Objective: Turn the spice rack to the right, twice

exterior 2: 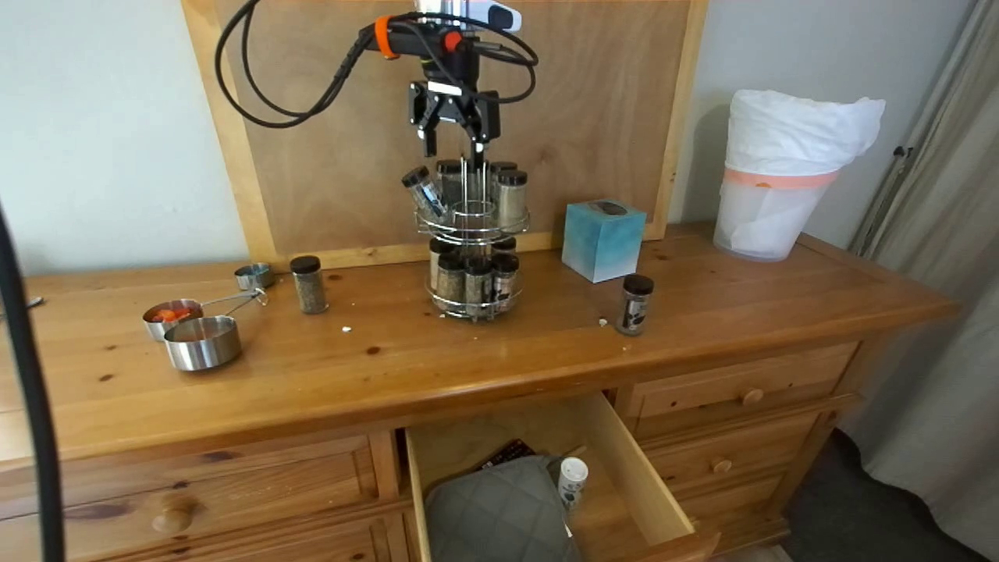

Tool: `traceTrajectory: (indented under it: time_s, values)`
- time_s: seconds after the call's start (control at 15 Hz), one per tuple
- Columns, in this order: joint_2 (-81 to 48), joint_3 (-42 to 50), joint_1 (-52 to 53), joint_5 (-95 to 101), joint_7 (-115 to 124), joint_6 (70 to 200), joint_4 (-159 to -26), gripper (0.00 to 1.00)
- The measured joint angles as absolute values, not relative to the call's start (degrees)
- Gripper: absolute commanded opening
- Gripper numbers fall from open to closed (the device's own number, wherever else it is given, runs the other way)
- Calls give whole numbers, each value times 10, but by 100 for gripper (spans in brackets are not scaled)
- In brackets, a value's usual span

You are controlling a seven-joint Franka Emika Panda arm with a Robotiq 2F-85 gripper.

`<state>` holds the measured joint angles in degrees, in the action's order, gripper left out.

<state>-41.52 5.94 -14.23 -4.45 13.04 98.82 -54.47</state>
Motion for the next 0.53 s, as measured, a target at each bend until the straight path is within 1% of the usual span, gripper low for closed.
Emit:
traceTrajectory:
  time_s: [0.53]
  values:
    - [-411,59,-143,-44,129,988,-544,100]
